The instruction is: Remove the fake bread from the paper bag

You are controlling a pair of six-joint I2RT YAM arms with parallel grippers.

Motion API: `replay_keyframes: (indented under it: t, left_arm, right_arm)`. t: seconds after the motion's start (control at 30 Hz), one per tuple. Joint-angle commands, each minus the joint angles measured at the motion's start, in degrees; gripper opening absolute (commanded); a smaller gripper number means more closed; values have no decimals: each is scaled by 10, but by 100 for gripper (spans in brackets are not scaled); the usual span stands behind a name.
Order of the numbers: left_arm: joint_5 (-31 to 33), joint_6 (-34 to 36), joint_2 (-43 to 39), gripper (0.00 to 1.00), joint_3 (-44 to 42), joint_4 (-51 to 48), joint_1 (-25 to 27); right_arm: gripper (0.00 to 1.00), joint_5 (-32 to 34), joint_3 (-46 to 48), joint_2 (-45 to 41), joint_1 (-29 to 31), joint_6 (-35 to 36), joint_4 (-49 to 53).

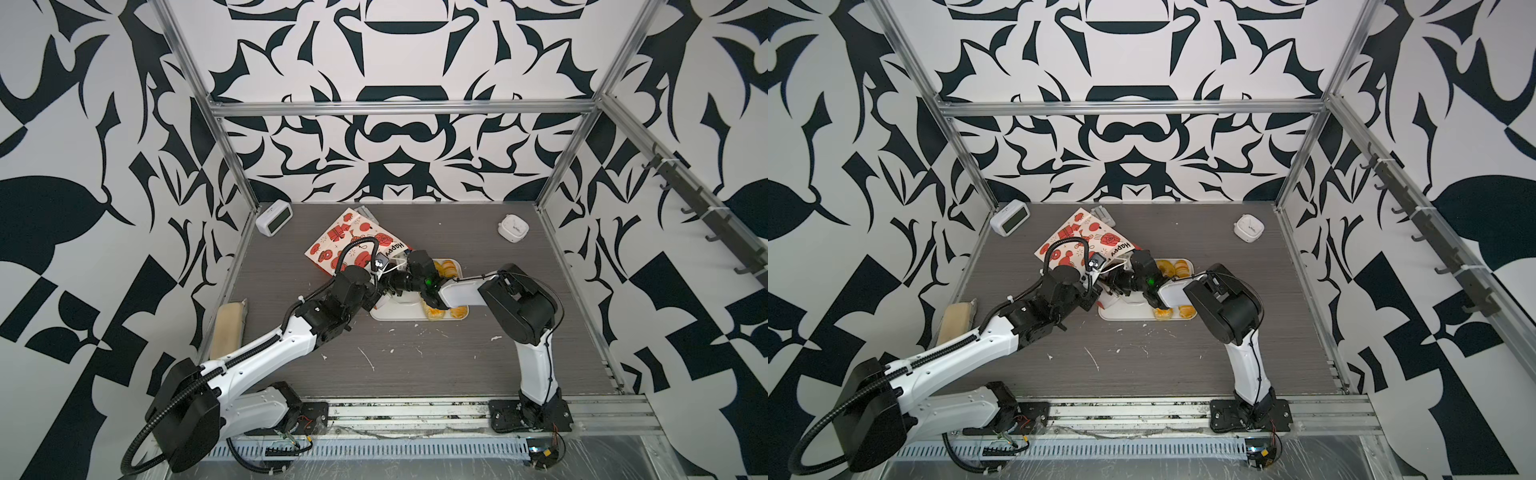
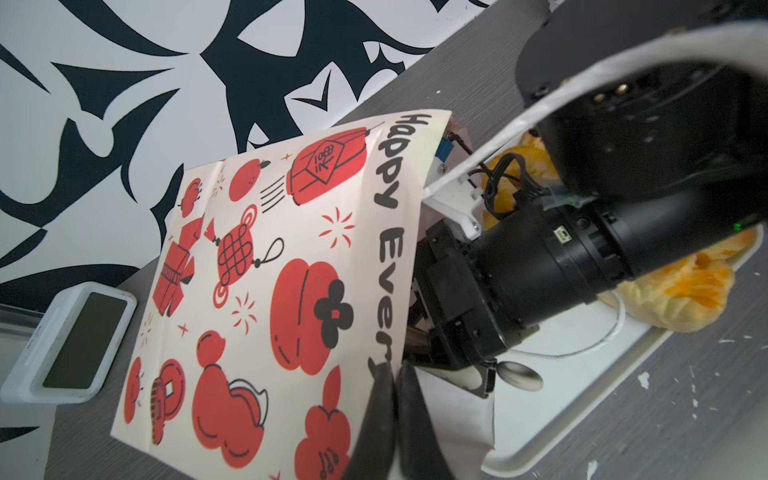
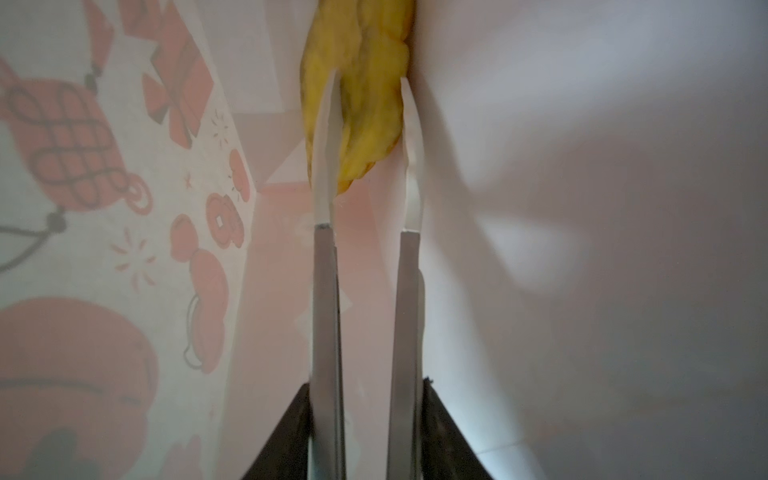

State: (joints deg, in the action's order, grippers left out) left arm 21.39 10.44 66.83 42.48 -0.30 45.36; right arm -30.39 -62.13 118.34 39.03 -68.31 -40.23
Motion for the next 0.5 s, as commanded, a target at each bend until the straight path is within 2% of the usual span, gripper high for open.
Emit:
replay_keyframes:
  t: [0.0,0.3,0.4,0.47]
  left_arm:
    - [-21,-6,1,0,5,0,1]
    - [-22,-6,0,0,7,-2,1]
    - [-20,-6,-4,0,5,-4,1]
    - [-18,-7,-7,0,3,-6,1]
  right_arm:
    - [41,6,-32,-10,0,9,-23]
    - [39,4,-46,0,0,10,-20]
    - [34,4,-44,-1,0,9,-23]
    - [27,5,-41,-1,0,9,-25]
